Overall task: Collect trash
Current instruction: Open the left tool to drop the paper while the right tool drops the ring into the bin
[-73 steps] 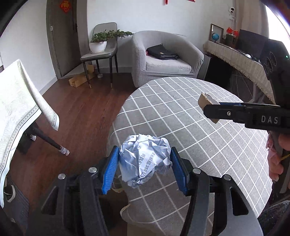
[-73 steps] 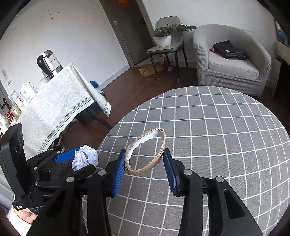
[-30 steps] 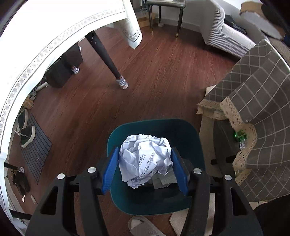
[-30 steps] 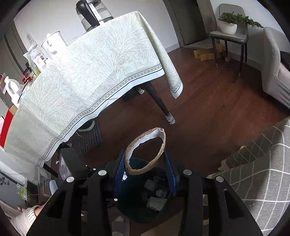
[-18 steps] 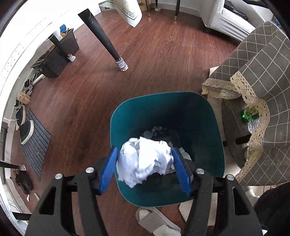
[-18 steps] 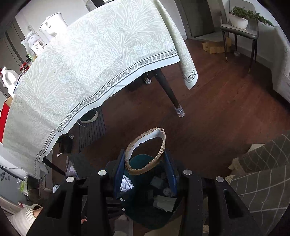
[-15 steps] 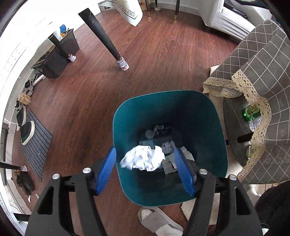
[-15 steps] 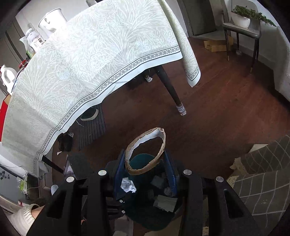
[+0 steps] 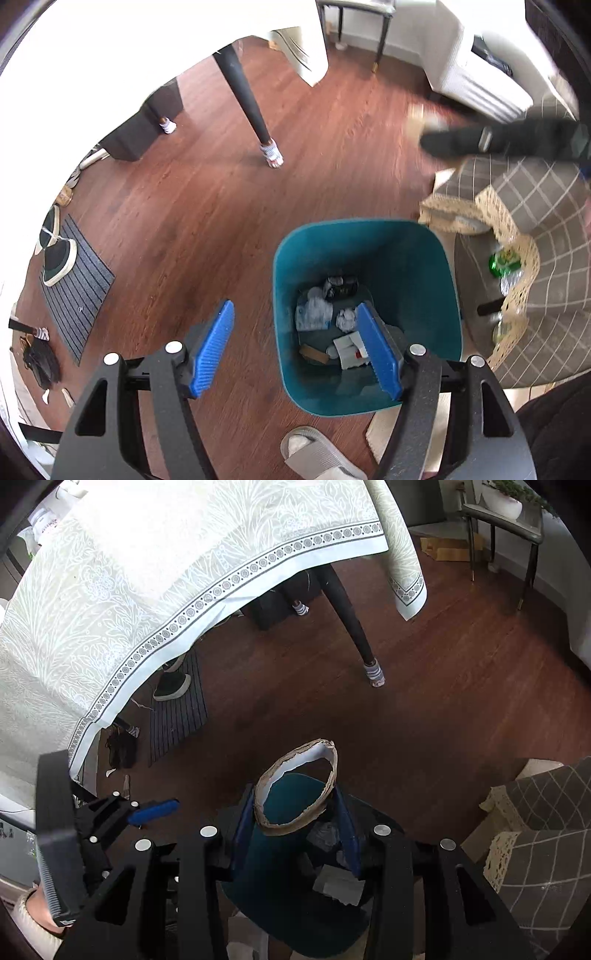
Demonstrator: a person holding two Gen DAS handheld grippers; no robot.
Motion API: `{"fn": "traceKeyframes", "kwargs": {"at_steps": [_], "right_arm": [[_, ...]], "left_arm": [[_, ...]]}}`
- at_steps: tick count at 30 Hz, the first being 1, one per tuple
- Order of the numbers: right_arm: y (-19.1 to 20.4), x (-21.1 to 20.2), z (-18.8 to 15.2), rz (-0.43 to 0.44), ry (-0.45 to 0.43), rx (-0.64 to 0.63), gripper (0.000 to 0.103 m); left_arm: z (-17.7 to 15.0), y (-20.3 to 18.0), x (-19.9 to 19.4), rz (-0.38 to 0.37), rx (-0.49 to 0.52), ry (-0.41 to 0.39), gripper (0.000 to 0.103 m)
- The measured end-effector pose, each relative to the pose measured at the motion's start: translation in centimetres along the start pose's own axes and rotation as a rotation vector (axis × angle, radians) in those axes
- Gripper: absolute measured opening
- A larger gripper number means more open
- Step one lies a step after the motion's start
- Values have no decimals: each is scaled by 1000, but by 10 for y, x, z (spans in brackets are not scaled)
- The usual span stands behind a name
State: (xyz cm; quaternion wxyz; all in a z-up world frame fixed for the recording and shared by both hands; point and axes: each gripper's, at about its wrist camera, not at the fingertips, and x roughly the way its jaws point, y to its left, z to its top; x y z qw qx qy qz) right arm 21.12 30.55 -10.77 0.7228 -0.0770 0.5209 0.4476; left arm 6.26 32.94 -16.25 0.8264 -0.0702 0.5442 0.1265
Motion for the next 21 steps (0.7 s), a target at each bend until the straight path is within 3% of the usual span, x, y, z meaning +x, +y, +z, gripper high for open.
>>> {"fn": "traceKeyframes", "kwargs": {"at_steps": [5, 21], "right_arm": [[3, 25, -8, -16, 54, 3, 42], [12, 96, -47, -89, 248, -46, 42]], "left_arm": [[6, 13, -20, -10, -42, -57, 71], [25, 25, -85, -79, -142, -225, 53]]}}
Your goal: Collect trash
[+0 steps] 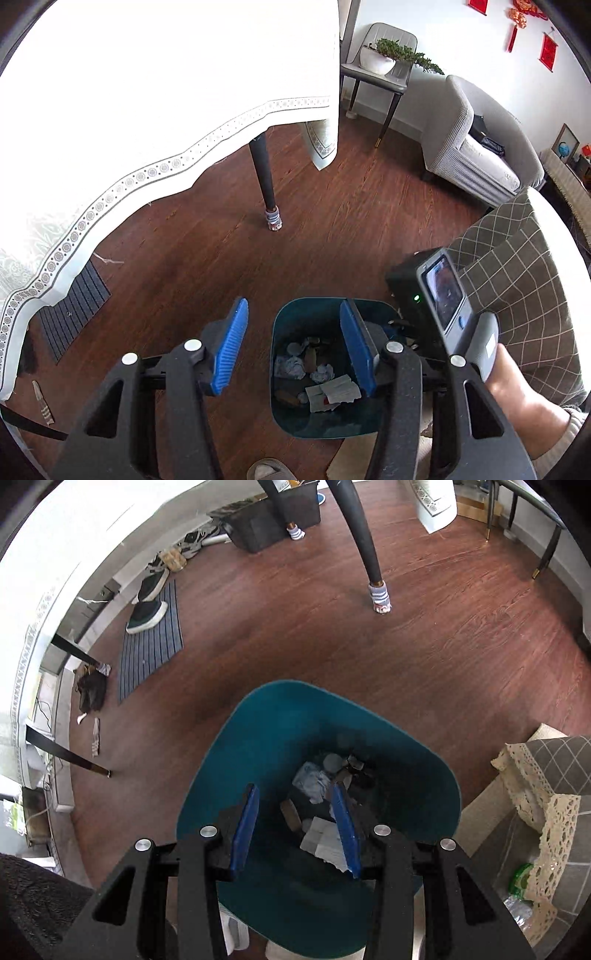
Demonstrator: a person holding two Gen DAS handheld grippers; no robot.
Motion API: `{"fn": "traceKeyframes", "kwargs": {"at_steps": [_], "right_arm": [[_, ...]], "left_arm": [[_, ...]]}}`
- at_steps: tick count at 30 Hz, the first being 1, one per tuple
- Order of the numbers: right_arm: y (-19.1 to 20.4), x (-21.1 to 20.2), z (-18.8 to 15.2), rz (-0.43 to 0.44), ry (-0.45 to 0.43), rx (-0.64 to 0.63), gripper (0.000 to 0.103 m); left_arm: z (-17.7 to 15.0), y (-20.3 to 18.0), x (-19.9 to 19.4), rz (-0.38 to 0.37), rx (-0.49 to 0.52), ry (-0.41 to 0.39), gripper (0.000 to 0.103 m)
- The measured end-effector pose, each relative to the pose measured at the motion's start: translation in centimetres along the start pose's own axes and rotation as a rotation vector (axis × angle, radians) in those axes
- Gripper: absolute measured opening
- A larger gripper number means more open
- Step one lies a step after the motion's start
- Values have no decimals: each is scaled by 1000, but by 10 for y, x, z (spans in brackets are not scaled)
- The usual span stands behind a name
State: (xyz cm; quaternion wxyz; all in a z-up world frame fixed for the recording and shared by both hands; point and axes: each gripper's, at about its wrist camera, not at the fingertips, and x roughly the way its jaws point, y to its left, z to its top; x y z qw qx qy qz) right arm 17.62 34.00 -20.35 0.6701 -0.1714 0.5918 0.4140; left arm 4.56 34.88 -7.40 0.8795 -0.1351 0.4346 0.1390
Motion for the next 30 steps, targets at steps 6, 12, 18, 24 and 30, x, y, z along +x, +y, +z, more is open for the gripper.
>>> {"fn": "traceKeyframes", "kwargs": {"at_steps": [6, 12, 18, 24, 30], "right_arm": [[-6, 10, -11, -15, 29, -11, 42], [-13, 12, -22, -31, 55, -14, 42], [-12, 2, -34, -60, 55, -41, 42], [-8, -21, -46, -62, 17, -65, 59], [-2, -57, -59, -102, -55, -91, 65]], "left_arm": [[12, -4, -22, -32, -17, -59, 48], [21, -14, -38, -61, -12, -100, 46], [27, -26, -51, -78, -10, -133, 44], [29, -40, -70, -68, 18, -173, 44], [30, -48, -84, -76, 15, -188, 52]]}}
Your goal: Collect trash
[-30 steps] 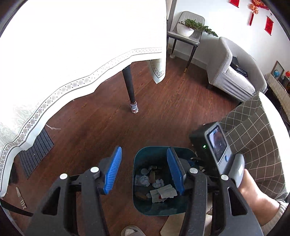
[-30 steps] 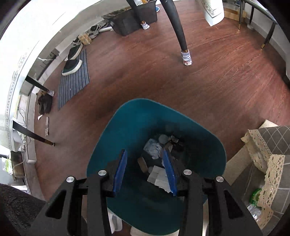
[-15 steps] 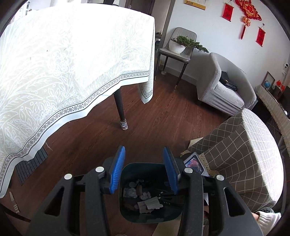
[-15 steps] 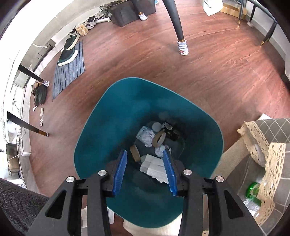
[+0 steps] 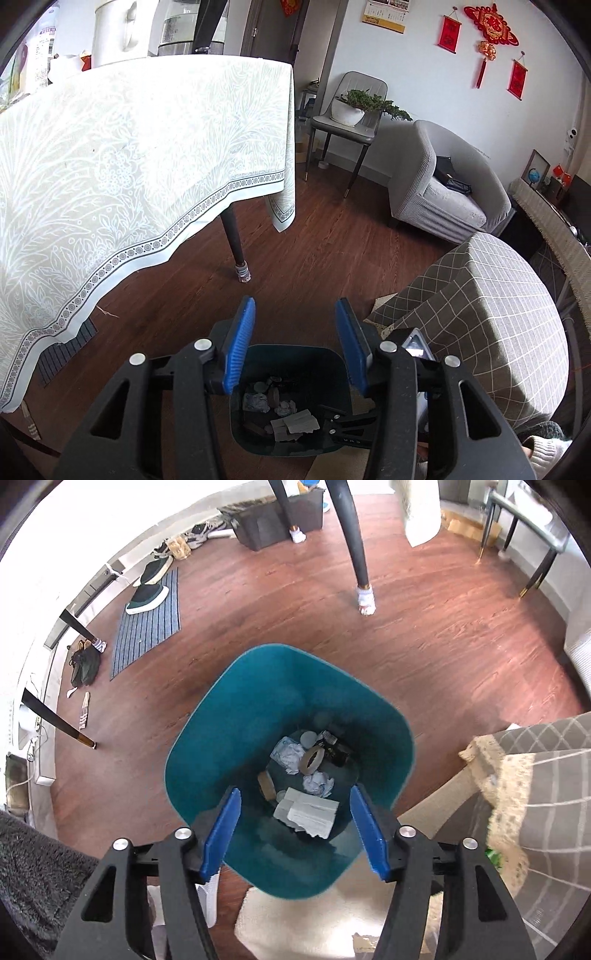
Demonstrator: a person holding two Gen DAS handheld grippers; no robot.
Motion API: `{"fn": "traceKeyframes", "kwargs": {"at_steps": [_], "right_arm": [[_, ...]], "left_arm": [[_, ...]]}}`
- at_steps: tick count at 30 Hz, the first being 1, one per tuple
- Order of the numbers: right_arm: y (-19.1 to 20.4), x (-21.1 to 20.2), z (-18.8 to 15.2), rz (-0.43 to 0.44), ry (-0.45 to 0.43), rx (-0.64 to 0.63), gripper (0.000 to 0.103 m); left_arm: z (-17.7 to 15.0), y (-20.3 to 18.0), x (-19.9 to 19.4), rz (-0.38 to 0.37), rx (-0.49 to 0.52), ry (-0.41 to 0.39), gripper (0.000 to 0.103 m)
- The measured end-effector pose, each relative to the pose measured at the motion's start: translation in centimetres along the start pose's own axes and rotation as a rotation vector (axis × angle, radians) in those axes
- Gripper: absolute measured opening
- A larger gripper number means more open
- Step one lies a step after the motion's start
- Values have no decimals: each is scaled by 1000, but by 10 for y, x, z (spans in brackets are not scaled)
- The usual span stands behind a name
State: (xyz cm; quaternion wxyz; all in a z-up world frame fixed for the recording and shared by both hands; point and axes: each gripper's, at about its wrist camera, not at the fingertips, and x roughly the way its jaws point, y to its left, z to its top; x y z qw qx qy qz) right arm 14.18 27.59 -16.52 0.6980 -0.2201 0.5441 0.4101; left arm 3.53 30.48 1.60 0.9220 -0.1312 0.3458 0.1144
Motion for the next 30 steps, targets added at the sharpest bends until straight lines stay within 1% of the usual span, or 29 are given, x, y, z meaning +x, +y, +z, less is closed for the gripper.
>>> {"fn": "traceKeyframes", "kwargs": {"at_steps": [1, 2, 4, 5, 6, 8, 9, 10, 11, 12, 16, 19, 20, 21, 24, 26, 30], "right_arm": [[0, -8, -2, -10, -18, -3, 66], [0, -19, -4, -30, -42, -8, 70], [1, -44, -8, -83, -110, -17, 73], [0, -56, -10, -92, -143, -9, 74], [-3, -70, -12, -93, -181, 7, 75], [-10, -99, -18, -101, -261, 49, 80], [-13, -111, -20, -104, -292, 64, 81], [-17, -125, -24, -108, -325, 80, 83], [-20, -139, -28, -114, -357, 95, 86], [-26, -150, -31, -123, -382, 108, 87], [-38, -197, -45, -160, -476, 152, 90], [-47, -229, -61, -192, -546, 178, 94], [-49, -238, -68, -208, -571, 191, 98], [-54, -248, -76, -226, -596, 206, 99], [-65, -274, -107, -291, -664, 254, 99], [-71, -288, -134, -350, -703, 288, 99], [-82, -318, -184, -396, -777, 362, 99]], "left_arm": [[1, -1, -2, 11, 6, -8, 56], [1, -4, -4, 24, 15, -15, 58], [2, -9, -10, 50, 24, -37, 66], [3, -12, -13, 59, 22, -48, 70], [4, -15, -16, 66, 20, -57, 76], [6, -24, -24, 66, 32, -91, 80], [7, -30, -28, 70, 43, -106, 85], [8, -35, -32, 78, 52, -121, 88], [8, -41, -36, 83, 62, -141, 89], [9, -46, -41, 88, 72, -154, 92], [3, -63, -56, 69, 83, -190, 95], [-4, -74, -68, 73, 94, -210, 98], [-7, -77, -72, 75, 102, -216, 98], [-11, -80, -75, 75, 111, -224, 99], [-28, -90, -83, 77, 145, -229, 99], [-43, -94, -89, 78, 162, -242, 99], [-66, -93, -100, 60, 129, -261, 99]]}}
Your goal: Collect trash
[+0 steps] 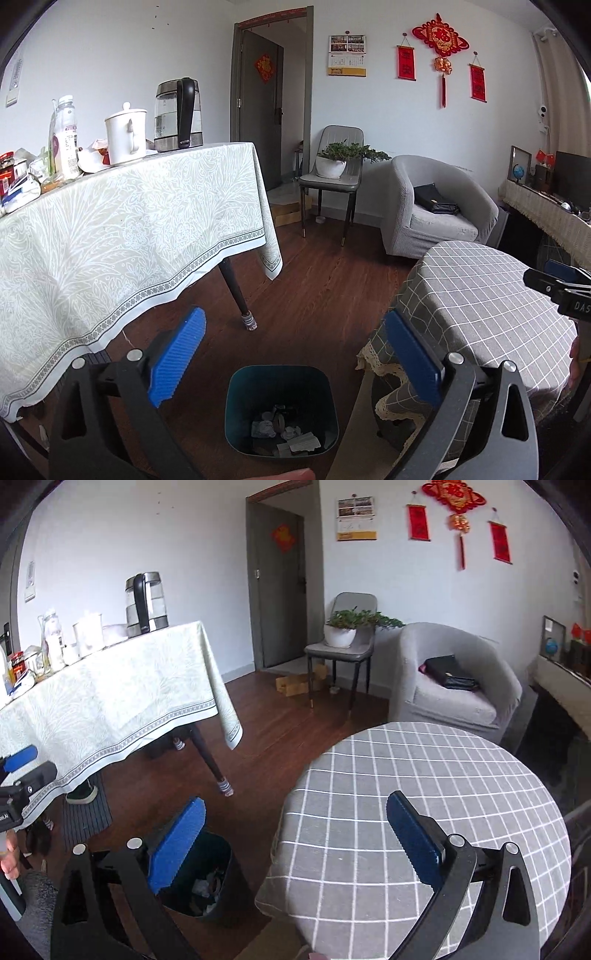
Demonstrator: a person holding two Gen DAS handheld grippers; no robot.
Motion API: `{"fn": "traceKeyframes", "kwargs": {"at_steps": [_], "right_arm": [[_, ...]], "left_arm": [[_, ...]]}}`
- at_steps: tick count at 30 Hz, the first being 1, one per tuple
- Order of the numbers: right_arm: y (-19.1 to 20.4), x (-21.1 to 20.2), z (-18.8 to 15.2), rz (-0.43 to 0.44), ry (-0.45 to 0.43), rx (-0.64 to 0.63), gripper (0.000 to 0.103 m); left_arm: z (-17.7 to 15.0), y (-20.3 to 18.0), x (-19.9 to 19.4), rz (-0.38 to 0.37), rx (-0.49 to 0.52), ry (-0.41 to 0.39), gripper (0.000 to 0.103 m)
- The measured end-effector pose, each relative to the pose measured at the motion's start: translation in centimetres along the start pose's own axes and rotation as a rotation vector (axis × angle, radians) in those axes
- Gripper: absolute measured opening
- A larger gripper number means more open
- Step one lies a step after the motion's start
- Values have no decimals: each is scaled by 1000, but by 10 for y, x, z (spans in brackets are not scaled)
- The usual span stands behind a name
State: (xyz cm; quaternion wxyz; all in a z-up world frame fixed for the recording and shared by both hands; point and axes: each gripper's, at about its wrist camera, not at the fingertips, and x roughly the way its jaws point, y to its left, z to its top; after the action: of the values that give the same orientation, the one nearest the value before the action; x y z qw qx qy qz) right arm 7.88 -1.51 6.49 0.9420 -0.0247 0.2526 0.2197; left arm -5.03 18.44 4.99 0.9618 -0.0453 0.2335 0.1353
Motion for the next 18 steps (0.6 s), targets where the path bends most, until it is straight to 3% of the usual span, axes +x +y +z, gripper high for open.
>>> {"fn": "traceKeyframes", "kwargs": {"at_steps": [4, 9, 18], "right_arm": [[-24, -45, -14, -101, -72, 6, 99], [-55, -78, -40, -185, -89, 44, 99], [-85, -92, -89, -208, -40, 102, 99]], "left_arm": [[-13, -11, -5, 19, 36, 3, 99], [-28, -27, -3, 5, 63, 17, 99], [-59, -44, 9, -17, 106, 51, 99]]}}
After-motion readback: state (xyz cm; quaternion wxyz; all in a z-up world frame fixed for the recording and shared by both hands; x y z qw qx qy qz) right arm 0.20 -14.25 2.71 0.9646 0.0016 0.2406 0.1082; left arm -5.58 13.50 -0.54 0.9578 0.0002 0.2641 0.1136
